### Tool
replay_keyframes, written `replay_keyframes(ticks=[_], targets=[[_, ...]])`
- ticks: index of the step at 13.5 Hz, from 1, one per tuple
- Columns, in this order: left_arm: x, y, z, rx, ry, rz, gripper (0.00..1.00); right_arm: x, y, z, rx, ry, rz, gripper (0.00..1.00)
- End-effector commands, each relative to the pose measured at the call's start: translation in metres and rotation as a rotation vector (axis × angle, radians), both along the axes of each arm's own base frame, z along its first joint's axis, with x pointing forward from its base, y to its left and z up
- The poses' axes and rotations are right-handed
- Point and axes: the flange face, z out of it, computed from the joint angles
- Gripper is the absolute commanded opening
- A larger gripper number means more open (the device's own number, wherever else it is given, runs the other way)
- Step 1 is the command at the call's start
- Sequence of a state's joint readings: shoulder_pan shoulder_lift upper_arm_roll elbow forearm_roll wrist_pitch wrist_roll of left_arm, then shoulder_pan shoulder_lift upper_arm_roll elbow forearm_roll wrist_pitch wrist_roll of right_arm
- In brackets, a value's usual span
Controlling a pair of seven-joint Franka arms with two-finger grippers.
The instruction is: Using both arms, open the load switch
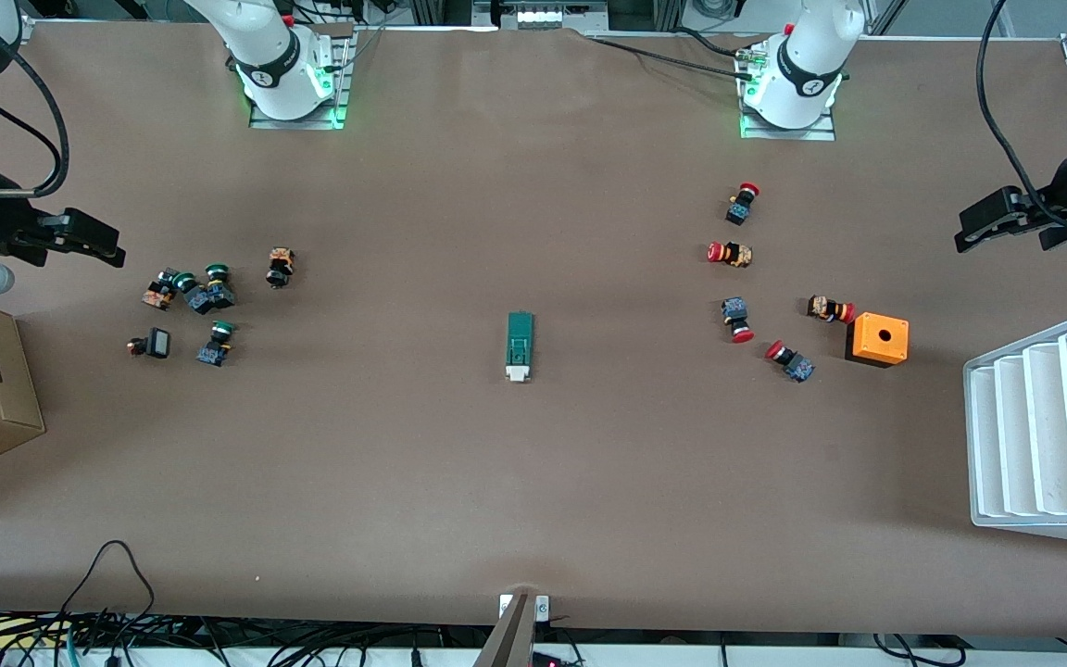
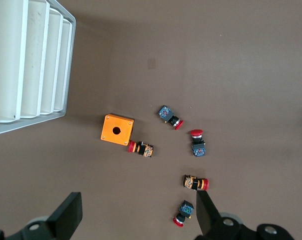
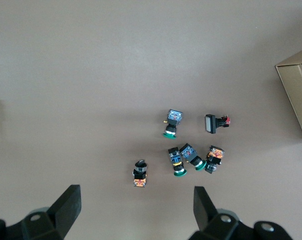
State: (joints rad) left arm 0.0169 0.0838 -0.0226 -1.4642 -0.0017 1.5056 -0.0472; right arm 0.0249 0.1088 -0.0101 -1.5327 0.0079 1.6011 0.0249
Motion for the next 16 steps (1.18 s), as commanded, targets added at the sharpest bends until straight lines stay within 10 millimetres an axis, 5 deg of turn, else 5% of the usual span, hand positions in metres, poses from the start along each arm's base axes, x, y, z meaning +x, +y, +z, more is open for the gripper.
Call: replay_keyframes(ticks=[1,4,7,9,11,16], targets=[[-0.002,0.004,0.006,-0.019,-0.003,-0.025,1.0,-0.002,0.001,0.008,-0.01,0.001,0.015,0.99],[0.002,0.01,-0.001,-0.018,0.008,-0.016,1.0,-0.002,0.001,0.007,-0.01,0.001,0.015,0.99],[0.005,-0.011,-0.007,-0.027,0.011,-0.034,1.0,-0.002,-0.001,0.008,-0.009,-0.001,0.009,0.99],[0.005,-0.051,-0.008,-0.054,0.0,-0.013,1.0,-0.001,-0.001,0.007,-0.007,-0.001,0.009,0.99],[0.002,-0.119,-0.017,-0.06,-0.006,0.042,1.0,-0.001,0.0,0.008,-0.004,-0.005,0.007,0.99],[-0.006,-0.284,-0.081,-0.082,-0.073,0.19,1.0,0.0,0.003,0.008,0.002,-0.011,0.018,0.99]])
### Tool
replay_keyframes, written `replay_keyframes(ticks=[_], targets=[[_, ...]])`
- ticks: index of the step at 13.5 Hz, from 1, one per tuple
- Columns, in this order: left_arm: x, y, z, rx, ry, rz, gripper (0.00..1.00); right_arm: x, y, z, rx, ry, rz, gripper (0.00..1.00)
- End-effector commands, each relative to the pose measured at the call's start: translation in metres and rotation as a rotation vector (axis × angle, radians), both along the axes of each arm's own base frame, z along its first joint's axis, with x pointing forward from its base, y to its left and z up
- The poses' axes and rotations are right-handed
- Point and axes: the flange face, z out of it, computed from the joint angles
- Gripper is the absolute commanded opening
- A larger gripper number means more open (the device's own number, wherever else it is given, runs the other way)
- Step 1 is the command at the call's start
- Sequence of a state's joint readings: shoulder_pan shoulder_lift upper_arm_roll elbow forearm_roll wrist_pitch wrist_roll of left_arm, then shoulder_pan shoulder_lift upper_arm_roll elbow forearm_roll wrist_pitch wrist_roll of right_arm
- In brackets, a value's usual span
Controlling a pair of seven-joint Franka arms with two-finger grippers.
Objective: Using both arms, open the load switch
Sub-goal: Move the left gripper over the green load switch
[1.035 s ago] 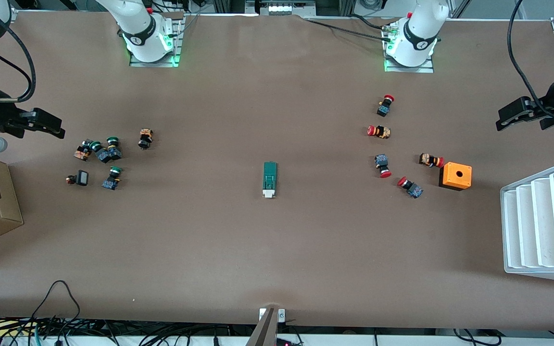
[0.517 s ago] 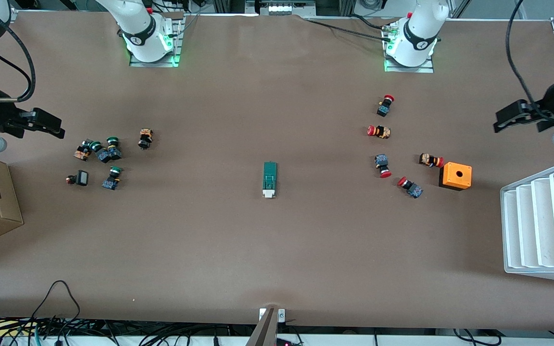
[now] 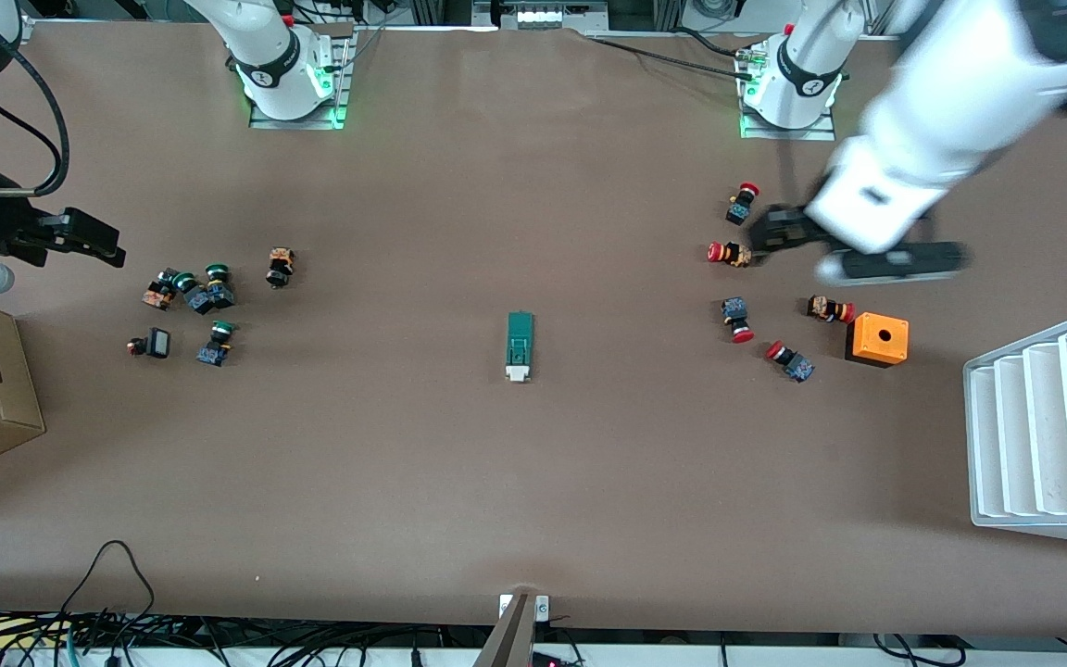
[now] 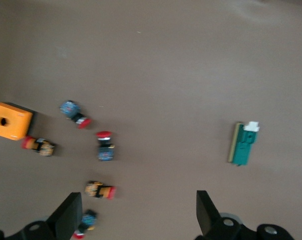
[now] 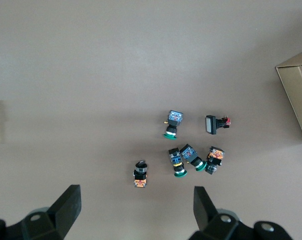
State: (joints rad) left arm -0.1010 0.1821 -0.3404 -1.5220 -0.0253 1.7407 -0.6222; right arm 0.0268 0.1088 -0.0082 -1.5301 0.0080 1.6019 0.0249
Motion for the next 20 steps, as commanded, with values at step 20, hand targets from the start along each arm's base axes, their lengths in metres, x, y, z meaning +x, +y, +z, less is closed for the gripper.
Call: replay_keyframes(ticks=[20], targets=[[-0.155,-0.29,-0.374,0.099,-0.901,0.001,1.0,0.064,0.019,-0.079,0.014,0.0,0.086,0.99]])
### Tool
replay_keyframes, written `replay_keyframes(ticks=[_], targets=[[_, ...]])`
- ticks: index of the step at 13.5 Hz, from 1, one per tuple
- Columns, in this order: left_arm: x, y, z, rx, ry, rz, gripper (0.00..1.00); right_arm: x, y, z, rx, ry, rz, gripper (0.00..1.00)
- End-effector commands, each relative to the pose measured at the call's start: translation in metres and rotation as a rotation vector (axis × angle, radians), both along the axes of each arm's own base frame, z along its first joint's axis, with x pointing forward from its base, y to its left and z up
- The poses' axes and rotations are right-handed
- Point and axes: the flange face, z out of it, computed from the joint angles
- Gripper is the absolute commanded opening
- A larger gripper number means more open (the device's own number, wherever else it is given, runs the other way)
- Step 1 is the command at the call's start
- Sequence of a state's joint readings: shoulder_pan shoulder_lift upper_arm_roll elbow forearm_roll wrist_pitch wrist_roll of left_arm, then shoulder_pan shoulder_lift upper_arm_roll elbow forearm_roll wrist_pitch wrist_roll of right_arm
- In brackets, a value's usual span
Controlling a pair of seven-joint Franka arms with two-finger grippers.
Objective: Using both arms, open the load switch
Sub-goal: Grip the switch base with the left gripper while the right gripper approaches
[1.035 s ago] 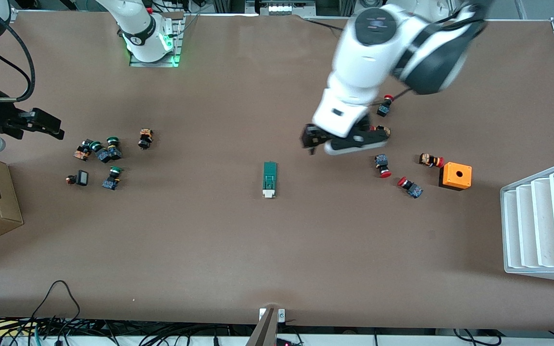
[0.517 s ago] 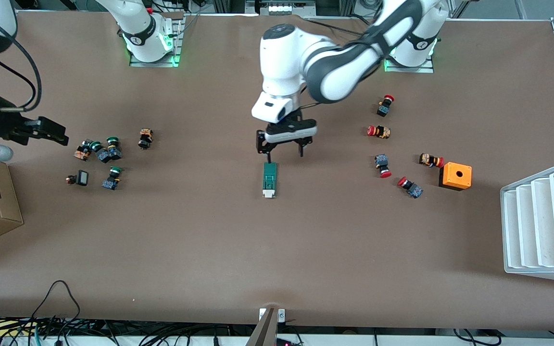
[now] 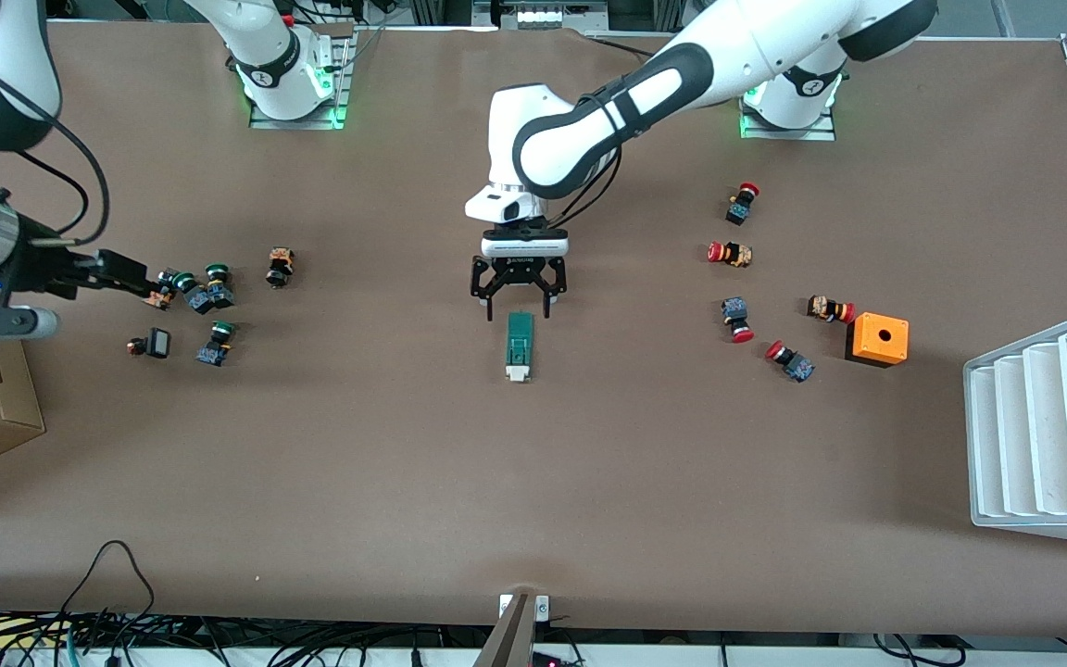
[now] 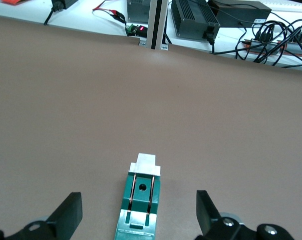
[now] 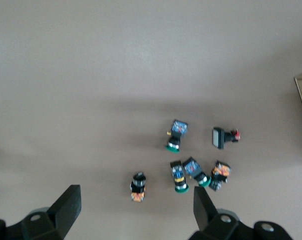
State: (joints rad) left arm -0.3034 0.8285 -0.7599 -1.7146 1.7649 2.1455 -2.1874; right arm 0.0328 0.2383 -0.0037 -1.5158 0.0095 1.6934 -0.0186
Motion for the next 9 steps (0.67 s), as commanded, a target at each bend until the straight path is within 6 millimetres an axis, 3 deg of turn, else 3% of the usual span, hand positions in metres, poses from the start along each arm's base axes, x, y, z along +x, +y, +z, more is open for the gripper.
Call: replay_keyframes(ticks=[1,3,4,6,9], targets=[[-0.016,-0.007,-0.044,0.043,-0.097,-0.021,1.0,0.039,0.021,-0.026,0.05,-0.027,0.026,0.99],[-0.021,-0.004,-0.078,0.067,-0.162,-0.018,1.0,0.072,0.034,-0.047,0.126,-0.027,-0.032,0.98],[-0.023,-0.005,-0.084,0.073,-0.169,-0.024,1.0,0.085,0.04,-0.058,0.151,-0.026,-0.086,0.98],[-0.029,-0.009,-0.088,0.077,-0.172,-0.037,1.0,0.104,0.077,-0.084,0.164,-0.026,-0.199,0.98],[-0.04,-0.021,-0.094,0.086,-0.186,-0.038,1.0,0.116,0.135,-0.133,0.164,-0.035,-0.413,0.97]])
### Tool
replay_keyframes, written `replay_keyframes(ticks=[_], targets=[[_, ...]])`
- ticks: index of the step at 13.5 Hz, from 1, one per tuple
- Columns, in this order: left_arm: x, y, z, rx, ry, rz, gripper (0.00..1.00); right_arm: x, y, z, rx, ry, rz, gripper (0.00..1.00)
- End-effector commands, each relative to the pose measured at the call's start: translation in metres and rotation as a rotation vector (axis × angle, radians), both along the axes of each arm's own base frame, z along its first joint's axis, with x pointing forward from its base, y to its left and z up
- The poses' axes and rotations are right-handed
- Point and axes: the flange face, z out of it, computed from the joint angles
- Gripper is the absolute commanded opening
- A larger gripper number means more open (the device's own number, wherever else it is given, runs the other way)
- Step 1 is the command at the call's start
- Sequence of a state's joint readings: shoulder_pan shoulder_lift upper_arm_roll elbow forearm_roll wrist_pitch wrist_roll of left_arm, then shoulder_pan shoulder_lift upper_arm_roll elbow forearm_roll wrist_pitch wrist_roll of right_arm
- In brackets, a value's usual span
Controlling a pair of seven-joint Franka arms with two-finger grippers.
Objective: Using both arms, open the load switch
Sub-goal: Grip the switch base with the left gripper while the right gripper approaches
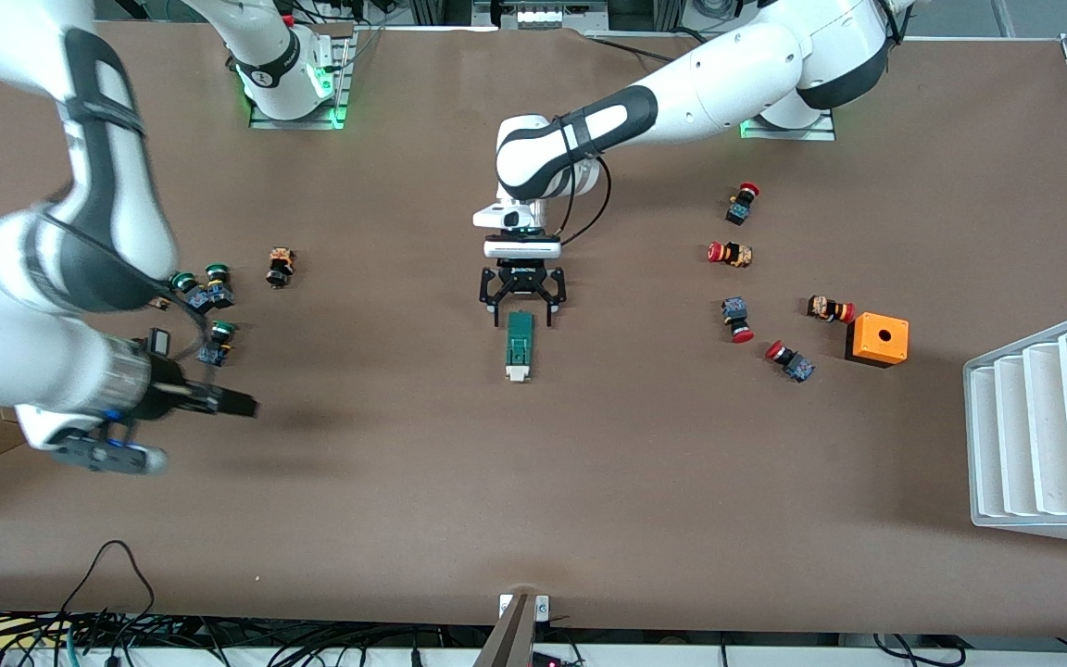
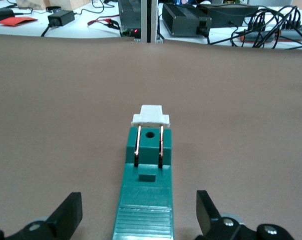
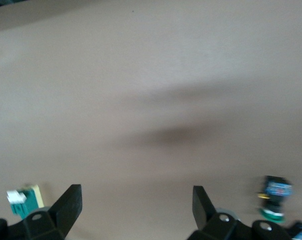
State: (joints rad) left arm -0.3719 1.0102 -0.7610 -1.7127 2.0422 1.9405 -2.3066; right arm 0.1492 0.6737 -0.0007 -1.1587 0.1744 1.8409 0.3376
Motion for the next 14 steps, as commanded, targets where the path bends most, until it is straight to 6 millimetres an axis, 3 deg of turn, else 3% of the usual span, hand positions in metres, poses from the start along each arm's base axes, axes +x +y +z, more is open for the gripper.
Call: replay_keyframes(ticks=[1,4,8,10,11,13,14], targets=[[-0.01,-0.017,-0.012,0.01,-0.063,-0.019,1.0,0.014,0.053,-0.033,0.024,-0.005,-0.221,0.97],[-0.014,-0.011,-0.042,0.054,-0.126,-0.045,1.0,0.014,0.108,-0.066,0.092,0.035,-0.438,0.97],[-0.012,-0.008,-0.047,0.062,-0.137,-0.057,1.0,0.002,0.165,-0.113,0.129,0.126,-0.715,0.96],[-0.015,-0.008,-0.052,0.066,-0.137,-0.067,0.97,-0.008,0.192,-0.124,0.127,0.179,-0.836,0.96],[-0.016,-0.007,-0.055,0.068,-0.134,-0.067,0.87,-0.013,0.203,-0.129,0.122,0.206,-0.895,0.96],[-0.015,-0.008,-0.055,0.067,-0.143,-0.075,0.43,-0.021,0.221,-0.14,0.123,0.265,-0.998,0.95],[-0.015,-0.008,-0.055,0.067,-0.148,-0.079,0.29,-0.023,0.231,-0.141,0.139,0.284,-1.034,0.94]])
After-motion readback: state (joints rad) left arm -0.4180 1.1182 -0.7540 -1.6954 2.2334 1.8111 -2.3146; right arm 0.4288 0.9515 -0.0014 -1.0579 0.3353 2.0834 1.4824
